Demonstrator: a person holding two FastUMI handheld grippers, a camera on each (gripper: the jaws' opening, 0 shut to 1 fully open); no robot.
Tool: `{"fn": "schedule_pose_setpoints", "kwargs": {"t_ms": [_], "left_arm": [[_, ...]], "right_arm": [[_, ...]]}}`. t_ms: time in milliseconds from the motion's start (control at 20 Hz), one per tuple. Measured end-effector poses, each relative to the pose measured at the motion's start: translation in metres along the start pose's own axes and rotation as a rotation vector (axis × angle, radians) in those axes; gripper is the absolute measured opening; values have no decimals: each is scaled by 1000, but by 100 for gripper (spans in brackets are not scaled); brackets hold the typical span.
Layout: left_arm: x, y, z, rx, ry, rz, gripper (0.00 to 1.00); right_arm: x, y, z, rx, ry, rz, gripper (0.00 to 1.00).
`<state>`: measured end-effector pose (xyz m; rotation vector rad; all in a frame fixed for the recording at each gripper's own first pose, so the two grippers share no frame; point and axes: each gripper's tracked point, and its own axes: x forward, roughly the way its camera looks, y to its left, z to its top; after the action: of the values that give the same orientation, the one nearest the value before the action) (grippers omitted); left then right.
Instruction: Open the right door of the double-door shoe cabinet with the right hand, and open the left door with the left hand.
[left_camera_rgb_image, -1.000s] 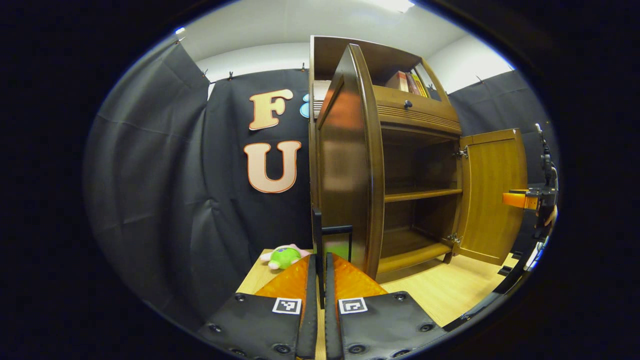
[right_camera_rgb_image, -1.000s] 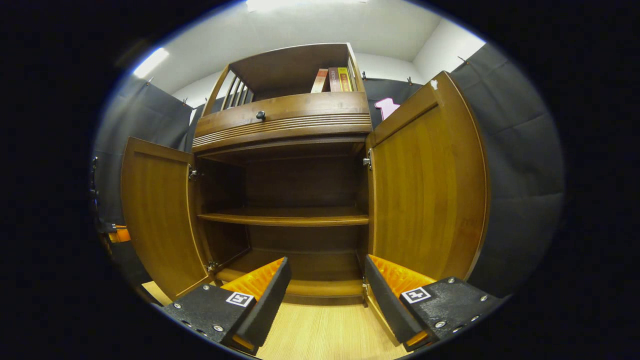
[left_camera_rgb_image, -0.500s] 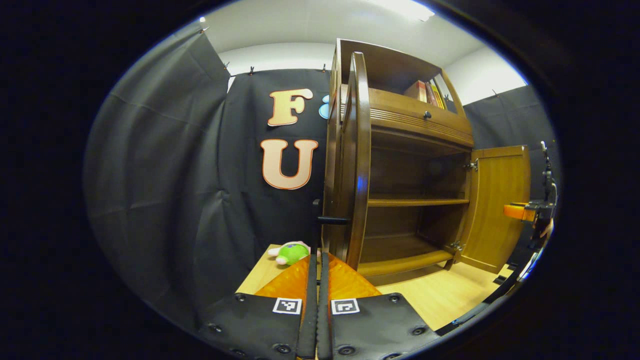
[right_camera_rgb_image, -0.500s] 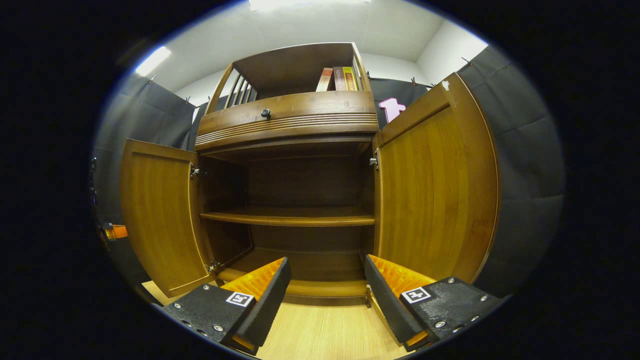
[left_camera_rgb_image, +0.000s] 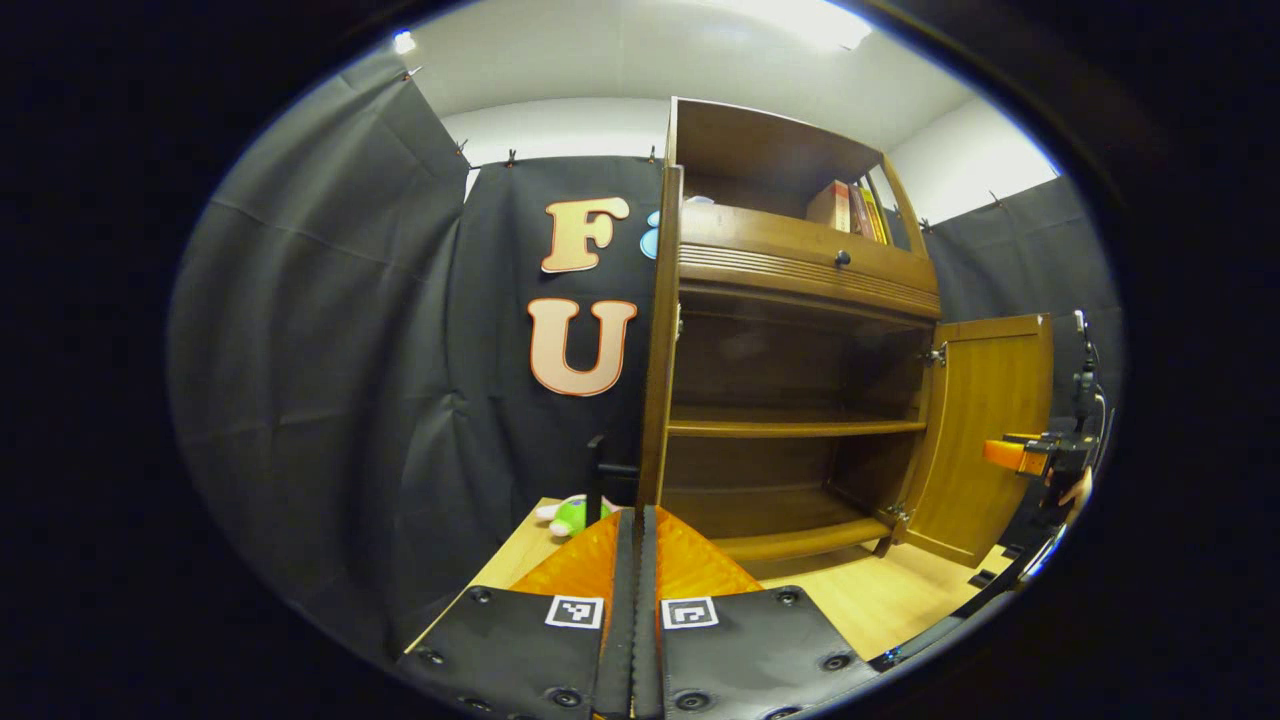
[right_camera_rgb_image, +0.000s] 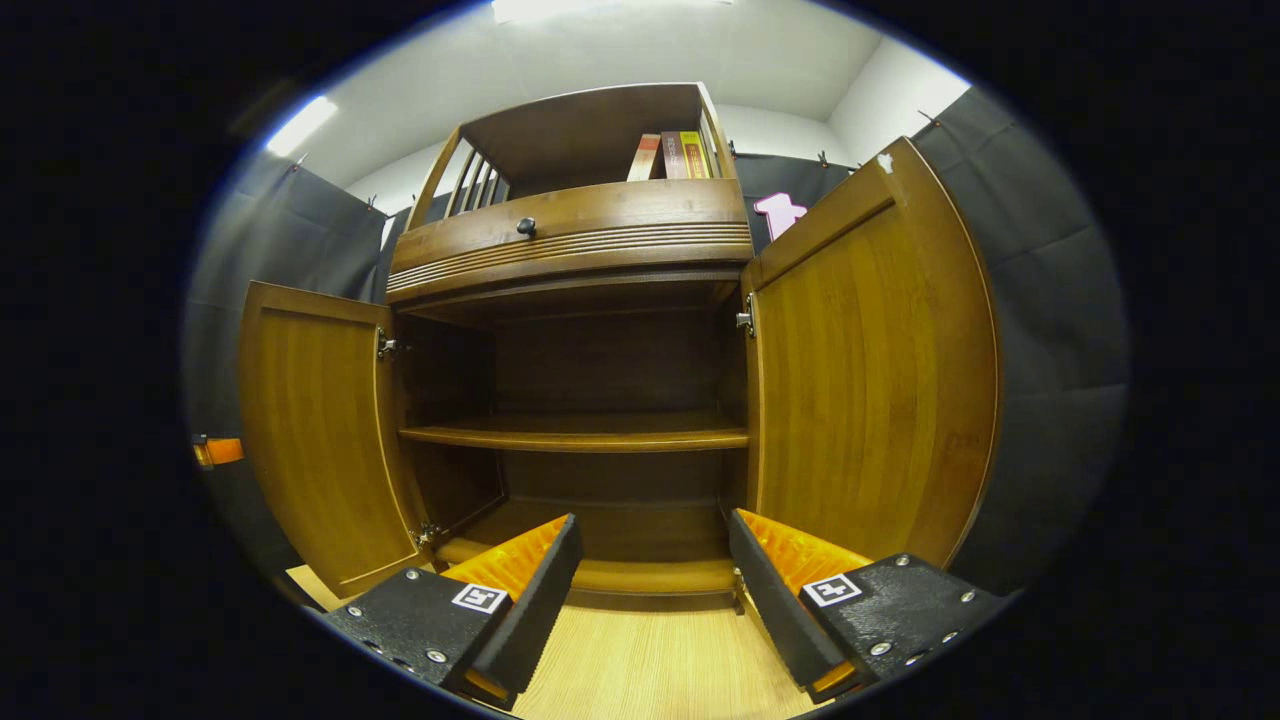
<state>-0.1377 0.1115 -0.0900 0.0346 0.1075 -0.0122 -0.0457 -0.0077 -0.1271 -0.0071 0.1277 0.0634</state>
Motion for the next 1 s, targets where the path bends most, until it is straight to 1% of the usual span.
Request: {"fn": "schedule_pose_setpoints", "kwargs": {"t_ms": [150,300,350,400,450,500,550,600,650,700,750,800,850,900,1000], "left_arm": [[2,-14,8,8,-4,-3,7],[13,-35,10,2,8,-33,8],[21,-46,12,-9,5,-54,8],[26,-57,15,-22,-8,-79,19],[30,-65,20,-22,-16,-82,27],[32,-68,22,-12,-17,-74,30],[38,-72,24,-6,-20,-71,33],[42,-77,27,-1,-21,-70,39],[45,-83,30,4,-26,-68,39],[49,-89,33,10,-30,-70,49],[53,-94,35,15,-35,-68,55],[56,-99,38,16,-40,-73,61],[63,-106,38,13,-42,-74,62],[66,-108,40,10,-46,-67,63],[73,-106,47,4,-58,-56,64]], "right_arm": [[-1,-7,3,5,-4,-16,92],[-2,-13,6,8,-9,-28,92],[-2,-15,7,9,-10,-30,92],[-2,-17,8,8,-12,-32,92],[-3,-18,10,7,-14,-34,92],[-3,-20,10,6,-15,-35,92],[-4,-22,11,5,-18,-37,100],[-3,-24,12,4,-19,-40,100],[-3,-27,13,4,-21,-42,92],[-3,-30,14,4,-21,-45,92],[-3,-33,14,5,-22,-49,92],[-2,-35,16,5,-22,-53,100],[-2,-38,18,3,-23,-57,100],[-2,-40,18,1,-24,-62,92],[-3,-46,22,-2,-29,-72,92]]}}
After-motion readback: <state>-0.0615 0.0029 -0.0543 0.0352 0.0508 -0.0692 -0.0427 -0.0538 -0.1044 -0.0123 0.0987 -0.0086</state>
